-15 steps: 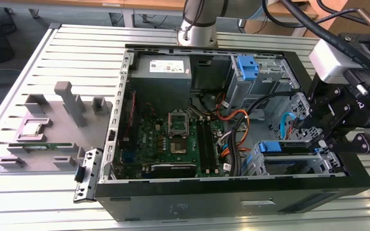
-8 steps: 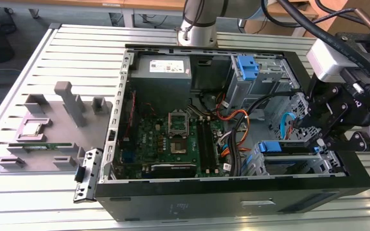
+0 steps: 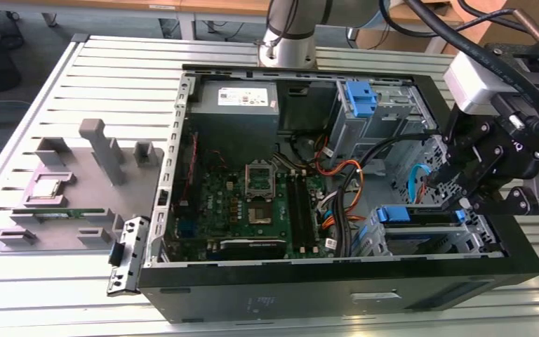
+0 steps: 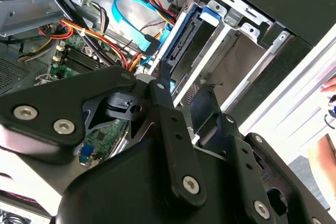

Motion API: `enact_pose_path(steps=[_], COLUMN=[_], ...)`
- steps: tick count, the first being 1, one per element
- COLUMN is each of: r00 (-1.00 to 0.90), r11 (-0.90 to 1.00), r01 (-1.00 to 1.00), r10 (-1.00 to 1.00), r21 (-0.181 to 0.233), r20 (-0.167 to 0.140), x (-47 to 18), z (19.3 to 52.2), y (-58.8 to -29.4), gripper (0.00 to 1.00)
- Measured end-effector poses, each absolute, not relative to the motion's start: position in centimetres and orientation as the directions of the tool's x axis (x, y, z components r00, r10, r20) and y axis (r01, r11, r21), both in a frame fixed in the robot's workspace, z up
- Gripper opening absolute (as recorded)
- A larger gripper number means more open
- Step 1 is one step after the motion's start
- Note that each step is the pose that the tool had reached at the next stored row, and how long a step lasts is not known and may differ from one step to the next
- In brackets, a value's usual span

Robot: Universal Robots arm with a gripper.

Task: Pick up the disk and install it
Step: 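Insert the disk into the insertion slot, then insert the first disk wire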

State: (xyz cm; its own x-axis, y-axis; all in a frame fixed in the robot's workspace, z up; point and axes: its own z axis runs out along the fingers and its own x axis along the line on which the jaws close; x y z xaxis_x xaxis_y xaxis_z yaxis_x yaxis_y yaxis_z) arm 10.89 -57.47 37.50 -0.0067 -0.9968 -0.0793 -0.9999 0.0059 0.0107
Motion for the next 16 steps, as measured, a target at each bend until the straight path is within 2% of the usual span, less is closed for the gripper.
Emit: enact_pose_path(steps=[16], r00=[-0.007], r11=[0.006], r01=[-1.0], r10=[-0.997], r21=[0.011], r20=[-0.079], x=[10.92], z=[37.38], y=[-56.6], gripper=[0.42])
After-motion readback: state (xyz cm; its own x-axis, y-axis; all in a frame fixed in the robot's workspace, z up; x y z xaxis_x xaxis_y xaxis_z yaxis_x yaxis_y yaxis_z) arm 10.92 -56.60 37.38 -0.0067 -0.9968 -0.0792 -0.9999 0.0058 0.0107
